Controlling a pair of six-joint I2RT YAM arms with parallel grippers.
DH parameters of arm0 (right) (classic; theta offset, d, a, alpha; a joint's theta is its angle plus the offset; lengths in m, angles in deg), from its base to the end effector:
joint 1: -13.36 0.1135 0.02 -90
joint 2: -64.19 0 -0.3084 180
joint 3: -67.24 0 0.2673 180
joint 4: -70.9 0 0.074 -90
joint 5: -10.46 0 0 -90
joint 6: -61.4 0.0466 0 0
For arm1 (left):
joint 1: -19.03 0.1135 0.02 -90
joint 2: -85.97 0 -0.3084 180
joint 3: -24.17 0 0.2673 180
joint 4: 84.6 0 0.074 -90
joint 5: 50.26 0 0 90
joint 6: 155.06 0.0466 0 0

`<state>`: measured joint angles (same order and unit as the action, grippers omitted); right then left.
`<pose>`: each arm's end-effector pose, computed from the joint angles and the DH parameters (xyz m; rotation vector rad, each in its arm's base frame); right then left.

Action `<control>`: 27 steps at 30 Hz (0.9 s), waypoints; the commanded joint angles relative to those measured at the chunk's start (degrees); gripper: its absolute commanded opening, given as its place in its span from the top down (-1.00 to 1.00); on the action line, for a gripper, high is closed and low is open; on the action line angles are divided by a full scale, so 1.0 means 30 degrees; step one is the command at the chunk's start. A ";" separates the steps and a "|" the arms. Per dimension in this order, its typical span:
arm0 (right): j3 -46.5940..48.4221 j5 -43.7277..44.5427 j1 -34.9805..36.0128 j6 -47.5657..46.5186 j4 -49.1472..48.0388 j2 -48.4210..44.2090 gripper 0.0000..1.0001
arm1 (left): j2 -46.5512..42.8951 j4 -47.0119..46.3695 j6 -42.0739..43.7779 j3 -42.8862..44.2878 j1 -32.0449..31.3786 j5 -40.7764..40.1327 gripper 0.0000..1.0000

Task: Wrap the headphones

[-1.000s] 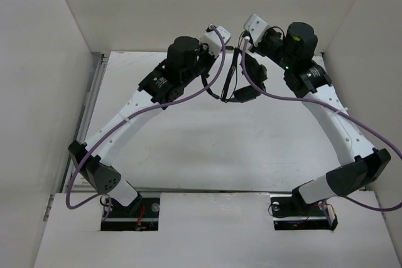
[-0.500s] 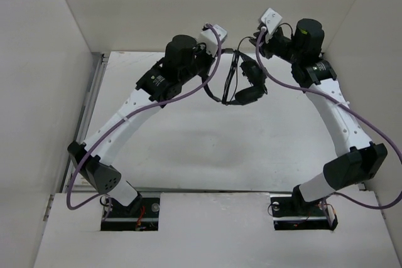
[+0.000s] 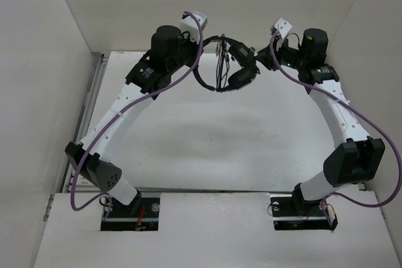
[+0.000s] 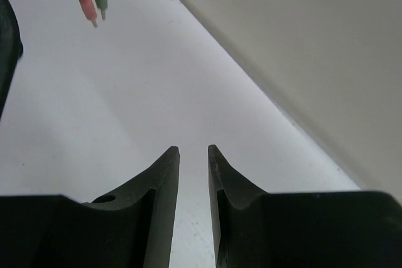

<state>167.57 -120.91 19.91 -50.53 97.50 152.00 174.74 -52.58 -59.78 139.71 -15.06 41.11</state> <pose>0.3689 0.0734 0.4531 -0.9060 1.5288 0.4599 0.3075 -0.2095 0.5312 0.5824 1.5736 -0.4002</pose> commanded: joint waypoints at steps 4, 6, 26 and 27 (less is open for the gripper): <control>-0.3007 -0.0160 -0.1024 0.2911 -0.3045 -0.2576 0.39 | 0.0115 -0.3095 -0.0792 -0.2367 0.1151 0.0160 1.00; -0.4180 0.0280 -0.1025 0.3704 -0.3661 -0.3397 0.39 | 0.0466 -0.3680 -0.1084 -0.3187 0.1473 0.0131 1.00; -0.9429 0.1513 -0.2050 0.5172 -0.3312 -0.7561 0.40 | 0.6471 -0.8663 -0.3019 -0.6531 0.1797 -0.0631 0.99; -0.9459 0.1513 -0.2138 0.5172 -0.3312 -0.7561 0.40 | 0.6677 -0.8693 -0.3019 -0.6532 0.1768 -0.0631 0.99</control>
<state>139.27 -116.78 14.40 -36.06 89.72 130.84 195.06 -72.20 -66.06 120.06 -9.73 39.05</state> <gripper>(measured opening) 0.297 0.101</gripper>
